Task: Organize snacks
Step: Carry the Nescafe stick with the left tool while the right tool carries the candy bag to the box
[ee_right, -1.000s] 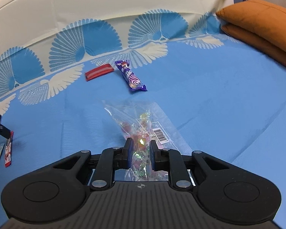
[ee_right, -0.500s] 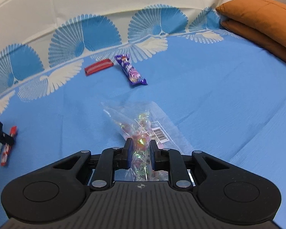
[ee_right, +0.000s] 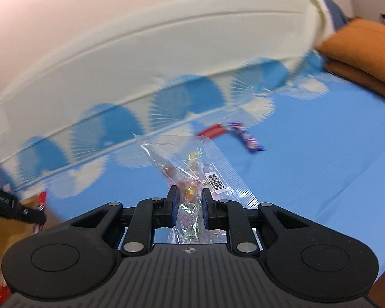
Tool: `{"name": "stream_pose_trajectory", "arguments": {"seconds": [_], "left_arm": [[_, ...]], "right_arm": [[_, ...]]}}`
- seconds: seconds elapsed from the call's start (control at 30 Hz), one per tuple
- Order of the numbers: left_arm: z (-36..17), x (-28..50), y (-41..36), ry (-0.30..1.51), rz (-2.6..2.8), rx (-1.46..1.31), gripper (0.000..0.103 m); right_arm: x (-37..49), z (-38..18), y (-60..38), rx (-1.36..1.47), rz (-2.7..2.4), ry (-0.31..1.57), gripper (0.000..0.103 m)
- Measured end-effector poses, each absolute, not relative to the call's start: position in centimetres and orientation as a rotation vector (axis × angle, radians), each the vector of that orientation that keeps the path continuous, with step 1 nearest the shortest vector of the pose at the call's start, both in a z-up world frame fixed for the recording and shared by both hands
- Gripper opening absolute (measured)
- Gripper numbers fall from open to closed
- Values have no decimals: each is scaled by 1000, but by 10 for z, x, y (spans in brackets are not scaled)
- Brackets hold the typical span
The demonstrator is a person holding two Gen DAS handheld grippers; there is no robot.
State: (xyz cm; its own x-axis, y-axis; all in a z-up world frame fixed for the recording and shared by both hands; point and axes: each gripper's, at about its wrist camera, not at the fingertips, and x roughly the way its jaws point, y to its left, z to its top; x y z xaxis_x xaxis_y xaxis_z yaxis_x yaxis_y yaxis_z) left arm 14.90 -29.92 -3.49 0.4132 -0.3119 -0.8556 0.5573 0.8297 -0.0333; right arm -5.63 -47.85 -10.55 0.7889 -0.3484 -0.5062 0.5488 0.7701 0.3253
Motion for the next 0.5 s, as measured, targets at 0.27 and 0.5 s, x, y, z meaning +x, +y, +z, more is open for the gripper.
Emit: {"name": "stream_pose_trajectory", "arguments": {"seconds": [0.27,0.5], "left_arm": [[10,77,-168,943,-450,258,13],[12,26,-71,961,-366,210,13]], "right_arm": [[-84,-57,-356,388,-250,500,20],[-105,-37,-262,343,-89,561,20]]}}
